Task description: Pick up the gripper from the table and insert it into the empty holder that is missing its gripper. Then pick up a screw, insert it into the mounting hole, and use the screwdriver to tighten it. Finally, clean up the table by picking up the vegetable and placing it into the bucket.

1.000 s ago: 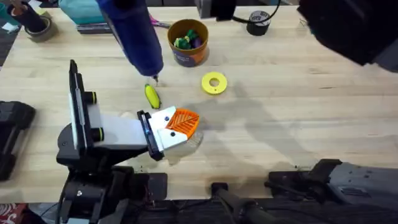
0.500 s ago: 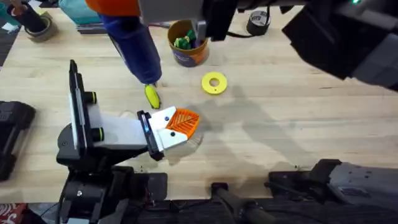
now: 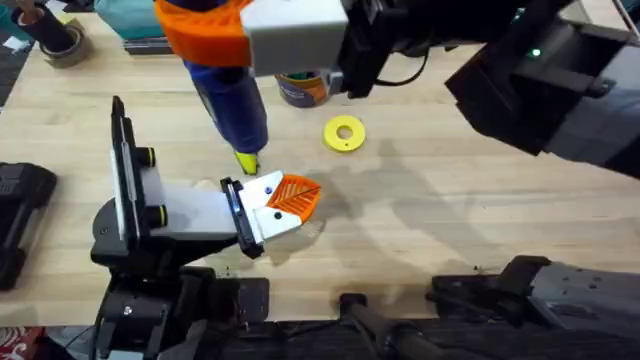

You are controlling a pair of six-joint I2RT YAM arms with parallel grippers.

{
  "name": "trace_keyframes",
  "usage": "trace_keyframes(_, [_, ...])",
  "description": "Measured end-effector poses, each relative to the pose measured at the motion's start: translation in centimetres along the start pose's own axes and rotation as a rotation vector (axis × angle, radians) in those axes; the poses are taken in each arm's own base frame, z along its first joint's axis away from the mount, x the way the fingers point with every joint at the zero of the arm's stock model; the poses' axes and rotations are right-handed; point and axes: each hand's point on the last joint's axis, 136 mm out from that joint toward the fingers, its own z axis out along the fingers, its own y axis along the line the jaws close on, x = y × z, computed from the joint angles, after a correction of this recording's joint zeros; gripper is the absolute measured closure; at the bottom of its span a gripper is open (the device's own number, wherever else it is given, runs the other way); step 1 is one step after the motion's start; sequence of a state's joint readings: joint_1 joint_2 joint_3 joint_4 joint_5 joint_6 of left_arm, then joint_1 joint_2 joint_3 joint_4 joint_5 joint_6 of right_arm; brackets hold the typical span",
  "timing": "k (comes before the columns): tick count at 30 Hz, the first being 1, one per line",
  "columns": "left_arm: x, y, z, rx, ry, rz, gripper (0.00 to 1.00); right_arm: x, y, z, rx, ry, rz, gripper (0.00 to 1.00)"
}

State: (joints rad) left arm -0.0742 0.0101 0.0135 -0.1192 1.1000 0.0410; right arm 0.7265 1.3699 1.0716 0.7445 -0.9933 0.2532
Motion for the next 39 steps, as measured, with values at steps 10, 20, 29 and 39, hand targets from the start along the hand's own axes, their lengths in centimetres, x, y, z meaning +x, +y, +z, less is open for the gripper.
trace_keyframes(10, [0.0,0.0,0.0,0.0,0.0,0.0,0.996,0.8,0.4,-0.3,-0.002,-0.008,-0.003,0.98])
trace_keyframes(20, [0.0,0.0,0.0,0.0,0.0,0.0,0.996,1.7,0.7,-0.5,-0.014,0.0,0.006,0.98])
trace_keyframes(29, [0.0,0.0,0.0,0.0,0.0,0.0,0.996,2.7,1.2,-0.9,-0.026,-0.008,-0.013,0.98])
trace_keyframes(39, [0.0,0.0,0.0,0.0,0.0,0.0,0.996,3.9,1.4,-1.2,-0.026,-0.001,0.0,0.98])
